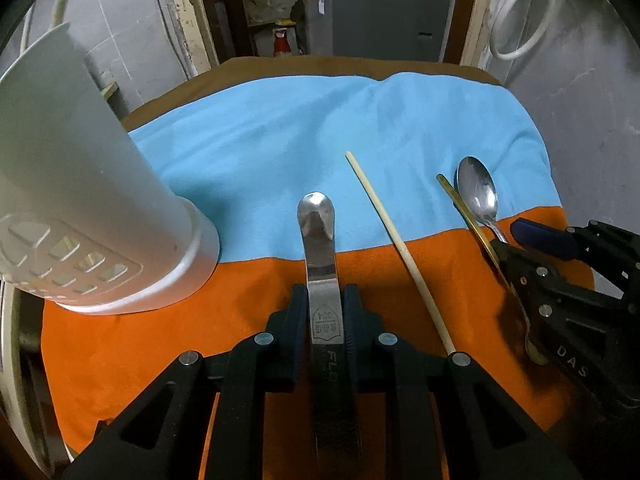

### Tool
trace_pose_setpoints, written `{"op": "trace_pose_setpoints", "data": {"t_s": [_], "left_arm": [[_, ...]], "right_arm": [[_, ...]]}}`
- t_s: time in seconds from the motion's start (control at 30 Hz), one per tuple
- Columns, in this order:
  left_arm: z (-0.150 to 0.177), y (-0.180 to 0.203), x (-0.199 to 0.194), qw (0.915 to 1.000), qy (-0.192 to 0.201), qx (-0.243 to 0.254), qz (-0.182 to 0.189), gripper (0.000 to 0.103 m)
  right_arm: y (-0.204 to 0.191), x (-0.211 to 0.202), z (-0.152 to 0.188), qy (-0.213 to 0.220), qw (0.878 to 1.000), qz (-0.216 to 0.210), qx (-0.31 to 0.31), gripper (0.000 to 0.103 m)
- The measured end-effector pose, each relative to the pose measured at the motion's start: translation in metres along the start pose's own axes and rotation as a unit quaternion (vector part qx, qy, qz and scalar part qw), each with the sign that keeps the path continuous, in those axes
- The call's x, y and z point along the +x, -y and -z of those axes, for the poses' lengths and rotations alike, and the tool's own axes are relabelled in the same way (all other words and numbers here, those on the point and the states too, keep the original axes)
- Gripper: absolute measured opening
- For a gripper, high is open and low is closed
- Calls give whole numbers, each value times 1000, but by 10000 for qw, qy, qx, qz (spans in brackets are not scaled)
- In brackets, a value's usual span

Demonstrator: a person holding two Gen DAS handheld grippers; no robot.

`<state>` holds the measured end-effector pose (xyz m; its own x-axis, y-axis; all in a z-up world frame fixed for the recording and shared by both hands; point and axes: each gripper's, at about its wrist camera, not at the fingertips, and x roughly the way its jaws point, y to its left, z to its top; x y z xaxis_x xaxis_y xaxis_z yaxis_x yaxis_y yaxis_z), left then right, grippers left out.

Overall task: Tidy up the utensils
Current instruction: 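Grasp the silver knife with the left tool while the right grasps the small silver spoon, then lift the knife and spoon with both tools up over the white caddy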

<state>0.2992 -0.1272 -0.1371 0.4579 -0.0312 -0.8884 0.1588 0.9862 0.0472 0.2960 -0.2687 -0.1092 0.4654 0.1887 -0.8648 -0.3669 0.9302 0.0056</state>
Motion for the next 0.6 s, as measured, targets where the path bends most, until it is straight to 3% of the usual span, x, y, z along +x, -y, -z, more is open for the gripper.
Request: {"op": "trace_pose_setpoints", "data": {"t_s": [0.07, 0.27, 0.43, 0.6], "left_arm": [[0, 0, 0, 10000, -19, -32, -3, 15], [11, -20, -13, 9967, 207, -598, 513, 13], [35, -29, -43, 9891, 976, -786, 774, 13], [52, -26, -72, 9793, 1702, -743, 805, 13]], "right_arm": [[3, 0, -1, 61, 9997, -101, 220, 6], [19, -15, 11, 513, 9932, -570, 880, 4], [15, -46, 19, 1269, 9857, -745, 825, 4], [4, -65, 26, 1807, 9778, -822, 672, 4]]}}
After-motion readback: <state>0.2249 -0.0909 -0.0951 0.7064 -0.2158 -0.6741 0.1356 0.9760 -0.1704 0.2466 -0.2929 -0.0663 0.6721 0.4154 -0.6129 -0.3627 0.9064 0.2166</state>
